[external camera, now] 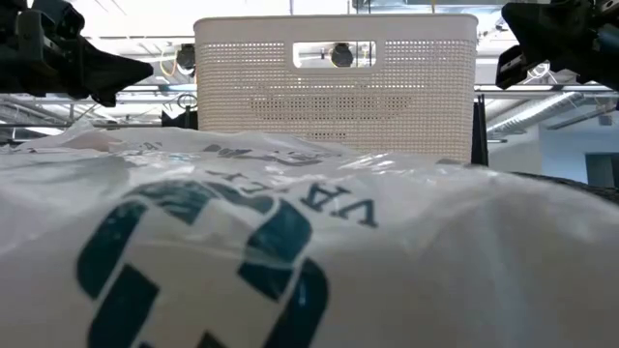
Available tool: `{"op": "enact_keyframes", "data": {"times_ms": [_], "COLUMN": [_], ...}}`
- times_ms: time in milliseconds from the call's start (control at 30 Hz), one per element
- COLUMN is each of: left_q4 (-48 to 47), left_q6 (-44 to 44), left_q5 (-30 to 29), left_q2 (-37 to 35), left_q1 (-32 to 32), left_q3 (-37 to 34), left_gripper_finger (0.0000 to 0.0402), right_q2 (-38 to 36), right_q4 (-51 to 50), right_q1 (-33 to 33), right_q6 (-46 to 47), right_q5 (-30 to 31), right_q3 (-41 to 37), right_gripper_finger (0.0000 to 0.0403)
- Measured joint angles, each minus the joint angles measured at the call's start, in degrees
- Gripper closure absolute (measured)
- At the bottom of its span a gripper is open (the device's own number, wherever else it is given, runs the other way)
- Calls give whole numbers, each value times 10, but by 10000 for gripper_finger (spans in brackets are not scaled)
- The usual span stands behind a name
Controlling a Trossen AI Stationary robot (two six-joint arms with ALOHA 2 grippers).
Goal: Pick & place medical supplies in basket/bin
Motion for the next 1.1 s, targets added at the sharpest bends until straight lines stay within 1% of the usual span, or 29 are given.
{"op": "enact_keyframes", "data": {"times_ms": [367, 500, 600, 767, 833, 1100], "left_q4": [0, 0, 0, 4, 6, 14], "left_q6": [0, 0, 0, -3, -19, -134], "left_q5": [0, 0, 0, 0, 1, 3], "left_q2": [0, 0, 0, 0, 0, 0], "left_q1": [0, 0, 0, 0, 0, 0], "left_q3": [0, 0, 0, 0, 0, 0], "left_gripper_finger": [366, 366, 366, 366, 366, 366], "right_q2": [0, 0, 0, 0, 0, 0], "right_q4": [0, 0, 0, 0, 0, 2], "right_q1": [0, 0, 0, 0, 0, 0], "right_q6": [0, -55, -76, -58, -47, -45], "right_q5": [0, 1, 1, 1, 1, 0], "right_q3": [0, 0, 0, 0, 0, 0], "right_gripper_finger": [403, 403, 403, 403, 403, 403]}}
